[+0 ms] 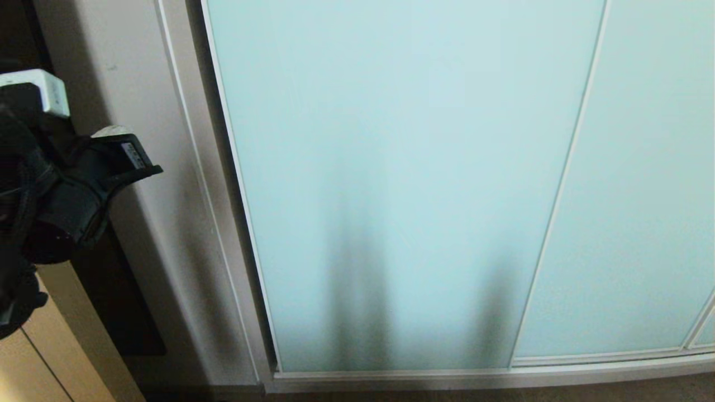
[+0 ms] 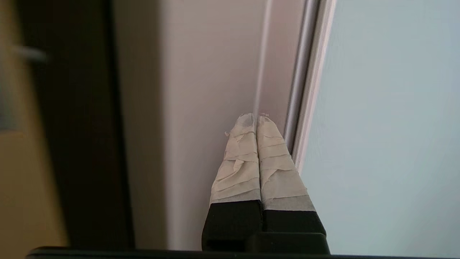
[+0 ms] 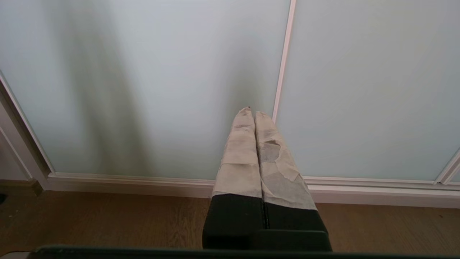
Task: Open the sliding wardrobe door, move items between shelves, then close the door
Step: Open the door
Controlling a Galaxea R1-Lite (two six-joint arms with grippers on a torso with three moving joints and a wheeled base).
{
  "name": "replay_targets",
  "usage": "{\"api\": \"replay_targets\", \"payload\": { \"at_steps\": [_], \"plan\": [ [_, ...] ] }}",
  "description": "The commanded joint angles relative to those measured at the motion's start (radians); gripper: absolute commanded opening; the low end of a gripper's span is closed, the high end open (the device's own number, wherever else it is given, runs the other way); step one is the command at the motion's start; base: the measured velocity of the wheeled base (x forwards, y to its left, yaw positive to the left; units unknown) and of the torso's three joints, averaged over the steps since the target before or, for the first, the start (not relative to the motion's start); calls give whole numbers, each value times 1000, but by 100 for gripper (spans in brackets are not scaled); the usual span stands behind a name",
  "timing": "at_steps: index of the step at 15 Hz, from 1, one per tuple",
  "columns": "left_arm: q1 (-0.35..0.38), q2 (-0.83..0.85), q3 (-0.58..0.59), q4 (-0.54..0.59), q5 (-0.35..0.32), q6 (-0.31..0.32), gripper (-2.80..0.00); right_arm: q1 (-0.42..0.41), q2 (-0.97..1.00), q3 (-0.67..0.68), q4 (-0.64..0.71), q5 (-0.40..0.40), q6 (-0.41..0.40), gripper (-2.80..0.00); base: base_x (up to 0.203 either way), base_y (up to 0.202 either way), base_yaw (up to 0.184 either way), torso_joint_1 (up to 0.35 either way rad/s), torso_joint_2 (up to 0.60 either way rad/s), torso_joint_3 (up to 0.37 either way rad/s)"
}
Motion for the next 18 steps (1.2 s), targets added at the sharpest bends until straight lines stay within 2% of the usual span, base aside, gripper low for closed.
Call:
{"api": "replay_targets", "payload": {
  "at_steps": [1, 18],
  "plan": [
    [-9, 80, -40, -7, -5, 0, -280, 0, 1, 0, 0, 0, -1, -280, 0, 0, 0, 0, 0, 0],
    [-2, 379, -242, -44, 11, -1, -280, 0, 1, 0, 0, 0, -1, -280, 0, 0, 0, 0, 0, 0]
  ]
}}
